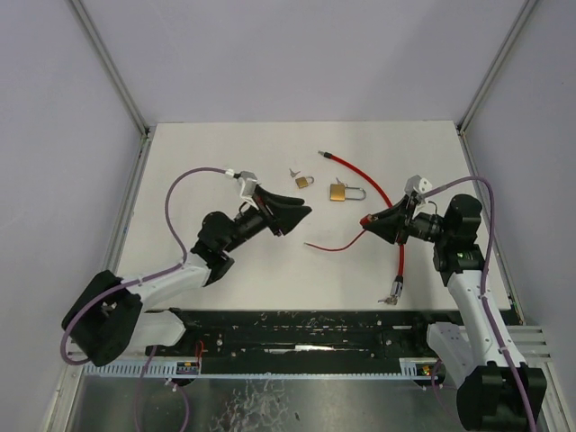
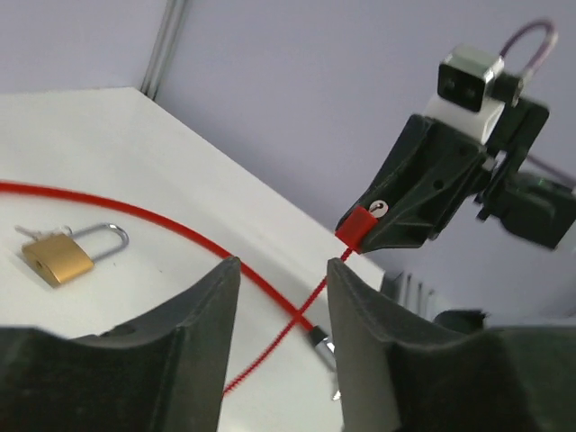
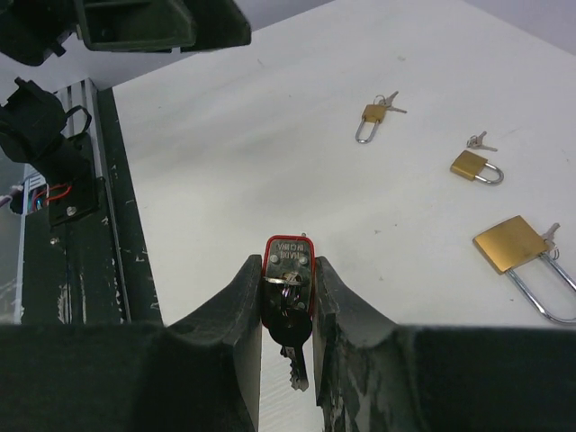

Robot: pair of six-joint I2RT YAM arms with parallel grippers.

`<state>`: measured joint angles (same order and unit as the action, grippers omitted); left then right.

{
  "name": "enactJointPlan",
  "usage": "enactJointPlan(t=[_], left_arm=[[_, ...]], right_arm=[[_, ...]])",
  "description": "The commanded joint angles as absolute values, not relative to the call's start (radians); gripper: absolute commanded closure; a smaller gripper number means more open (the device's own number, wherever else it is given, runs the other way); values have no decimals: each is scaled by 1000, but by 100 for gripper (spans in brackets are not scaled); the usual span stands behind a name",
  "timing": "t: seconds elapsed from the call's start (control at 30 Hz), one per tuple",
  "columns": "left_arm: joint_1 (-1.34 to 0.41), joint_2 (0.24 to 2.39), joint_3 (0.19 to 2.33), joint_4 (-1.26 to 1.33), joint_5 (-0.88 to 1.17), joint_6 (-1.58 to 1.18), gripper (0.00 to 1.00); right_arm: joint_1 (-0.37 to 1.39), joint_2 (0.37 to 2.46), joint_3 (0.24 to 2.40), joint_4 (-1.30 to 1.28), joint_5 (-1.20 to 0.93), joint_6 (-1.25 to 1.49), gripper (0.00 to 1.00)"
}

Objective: Lock with the key
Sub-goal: Lock the lock.

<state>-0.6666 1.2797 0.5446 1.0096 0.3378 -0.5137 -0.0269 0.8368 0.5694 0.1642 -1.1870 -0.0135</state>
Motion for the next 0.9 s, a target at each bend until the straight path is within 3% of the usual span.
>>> enactJointPlan(t=[0.0, 0.17, 0.37, 0.53, 0.87], left_arm=[[-706, 1183, 430, 966, 138, -792, 62], [-842, 1113, 327, 863, -131, -959, 64], [-997, 1195, 292, 793, -342, -1245, 47], [-1011, 1360, 315, 812, -399, -1421, 39], [-1007, 1649, 464, 902, -427, -1533, 38]], right_arm=[[-51, 814, 597, 290, -1193, 90, 100], [-90, 823, 576, 394, -1192, 207, 100], [-94, 816, 557, 461, -1155, 266, 100], [-94, 820, 536, 479, -1141, 287, 100], [-94, 828, 519, 505, -1141, 302, 100]])
